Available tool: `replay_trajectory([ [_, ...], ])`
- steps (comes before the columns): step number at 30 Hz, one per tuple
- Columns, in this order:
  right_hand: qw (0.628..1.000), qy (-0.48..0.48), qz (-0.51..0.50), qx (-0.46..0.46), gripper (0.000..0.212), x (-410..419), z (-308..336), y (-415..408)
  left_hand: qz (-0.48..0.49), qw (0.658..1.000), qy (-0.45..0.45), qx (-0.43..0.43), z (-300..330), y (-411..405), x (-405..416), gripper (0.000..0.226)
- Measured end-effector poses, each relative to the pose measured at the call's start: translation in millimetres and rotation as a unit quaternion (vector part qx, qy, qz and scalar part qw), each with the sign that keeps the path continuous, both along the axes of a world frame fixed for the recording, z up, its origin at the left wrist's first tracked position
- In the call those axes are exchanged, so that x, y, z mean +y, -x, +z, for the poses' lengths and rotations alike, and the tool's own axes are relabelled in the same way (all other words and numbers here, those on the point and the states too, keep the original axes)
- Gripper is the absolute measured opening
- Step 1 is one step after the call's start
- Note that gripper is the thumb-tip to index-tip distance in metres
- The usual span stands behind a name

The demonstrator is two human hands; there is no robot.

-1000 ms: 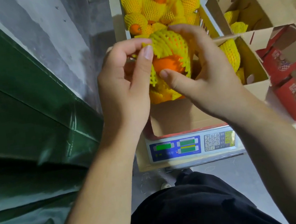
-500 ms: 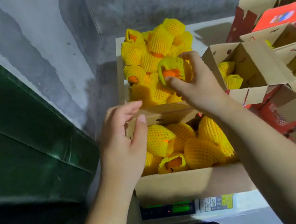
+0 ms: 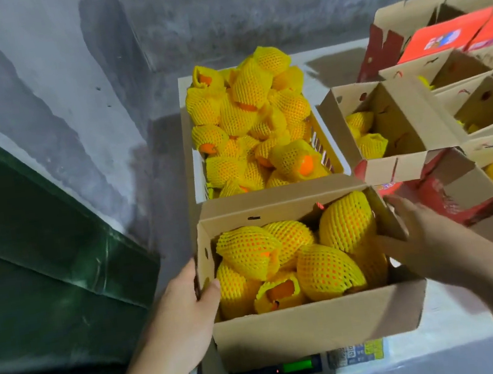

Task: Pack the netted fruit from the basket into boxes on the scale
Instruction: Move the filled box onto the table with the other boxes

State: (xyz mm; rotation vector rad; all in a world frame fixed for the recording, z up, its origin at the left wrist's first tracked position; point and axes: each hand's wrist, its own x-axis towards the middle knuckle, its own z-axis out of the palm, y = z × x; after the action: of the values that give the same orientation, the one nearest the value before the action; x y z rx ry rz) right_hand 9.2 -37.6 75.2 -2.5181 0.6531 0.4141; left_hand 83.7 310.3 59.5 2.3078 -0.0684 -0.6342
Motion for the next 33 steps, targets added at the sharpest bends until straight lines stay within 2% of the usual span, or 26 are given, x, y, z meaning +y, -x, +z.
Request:
replay_trajectory([
  [2,0.999,-0.015,-0.005,0.038,0.018,0.5,-8.3,5.8,-0.001,0.997,-0.074,0.023,0.0,0.1,-4.2,0.021],
  [3,0.999,-0.029,-0.018,0.032,0.004,1.5,-9.0,4.2,0.002,0.995,-0.098,0.031,1.2,-0.1,-6.7,0.020],
  [5,0.998,-0.055,-0.037,0.007,0.014,7.1,-6.0,0.5,-0.005,0.994,-0.108,0.028,7.0,0.3,-10.6,0.023],
  [9,0.996,-0.068,-0.056,-0.011,0.021,19.1,5.2,17.7,-0.034,0.994,-0.100,0.000,25.1,6.0,-6.3,0.024],
  [12,0.990,-0.061,-0.091,-0.091,0.017,27.8,18.3,52.5,-0.057,0.993,-0.100,-0.025,43.7,18.1,-3.4,0.026],
  [14,0.983,-0.023,-0.116,-0.140,0.014,27.8,28.9,80.2,-0.085,0.991,-0.089,-0.043,57.8,23.5,-6.2,0.030],
  [18,0.973,-0.025,-0.193,-0.128,0.024,20.6,52.4,138.3,-0.150,0.985,-0.067,-0.051,85.4,38.0,-29.8,0.035],
  [25,0.934,-0.039,-0.324,-0.146,0.023,-20.1,87.7,254.1,-0.248,0.965,-0.005,-0.084,86.7,85.7,-124.0,0.034],
  [30,0.905,-0.016,-0.398,-0.150,0.022,-92.3,92.4,352.1,-0.349,0.934,-0.006,-0.080,85.5,141.0,-228.1,0.035],
  [33,0.891,-0.002,-0.421,-0.167,0.022,-144.8,83.9,415.5,-0.382,0.919,0.014,-0.097,82.3,182.7,-301.3,0.028],
])
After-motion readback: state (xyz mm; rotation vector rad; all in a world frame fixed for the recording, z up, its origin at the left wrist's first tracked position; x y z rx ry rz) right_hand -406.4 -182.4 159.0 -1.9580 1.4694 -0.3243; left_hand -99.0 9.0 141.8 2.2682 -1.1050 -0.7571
